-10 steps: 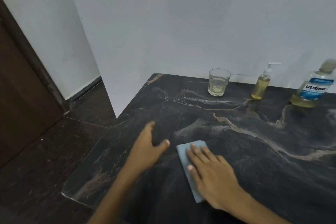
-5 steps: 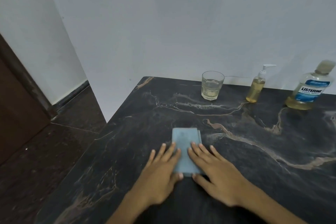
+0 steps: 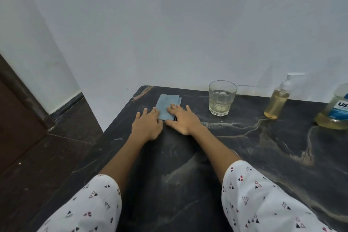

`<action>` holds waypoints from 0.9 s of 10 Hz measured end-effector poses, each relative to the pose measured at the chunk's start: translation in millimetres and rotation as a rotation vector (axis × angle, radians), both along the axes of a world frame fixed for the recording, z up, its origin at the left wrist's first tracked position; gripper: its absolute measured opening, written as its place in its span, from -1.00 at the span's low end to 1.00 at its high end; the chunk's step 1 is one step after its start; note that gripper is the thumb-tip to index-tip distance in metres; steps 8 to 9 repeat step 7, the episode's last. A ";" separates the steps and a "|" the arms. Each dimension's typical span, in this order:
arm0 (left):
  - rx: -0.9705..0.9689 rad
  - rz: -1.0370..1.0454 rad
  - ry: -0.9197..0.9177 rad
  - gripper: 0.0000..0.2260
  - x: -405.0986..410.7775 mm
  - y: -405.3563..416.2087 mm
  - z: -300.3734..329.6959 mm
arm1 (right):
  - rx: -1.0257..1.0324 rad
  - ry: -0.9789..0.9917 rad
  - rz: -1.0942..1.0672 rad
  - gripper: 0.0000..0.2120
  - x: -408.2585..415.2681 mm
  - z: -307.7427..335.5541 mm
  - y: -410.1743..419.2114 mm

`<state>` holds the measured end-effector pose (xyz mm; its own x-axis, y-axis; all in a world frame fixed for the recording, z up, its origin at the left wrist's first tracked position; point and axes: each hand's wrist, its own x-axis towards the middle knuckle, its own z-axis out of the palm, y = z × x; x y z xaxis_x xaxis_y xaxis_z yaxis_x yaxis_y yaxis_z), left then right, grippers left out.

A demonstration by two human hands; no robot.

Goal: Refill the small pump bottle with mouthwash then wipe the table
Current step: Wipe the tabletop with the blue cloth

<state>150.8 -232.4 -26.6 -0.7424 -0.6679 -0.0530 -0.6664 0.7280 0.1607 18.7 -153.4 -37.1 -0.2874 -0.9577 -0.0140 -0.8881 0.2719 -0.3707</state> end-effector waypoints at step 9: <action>-0.070 0.049 0.301 -0.54 40.0 70.0 -17.9 | -0.137 0.306 0.134 -0.50 56.5 3.6 96.6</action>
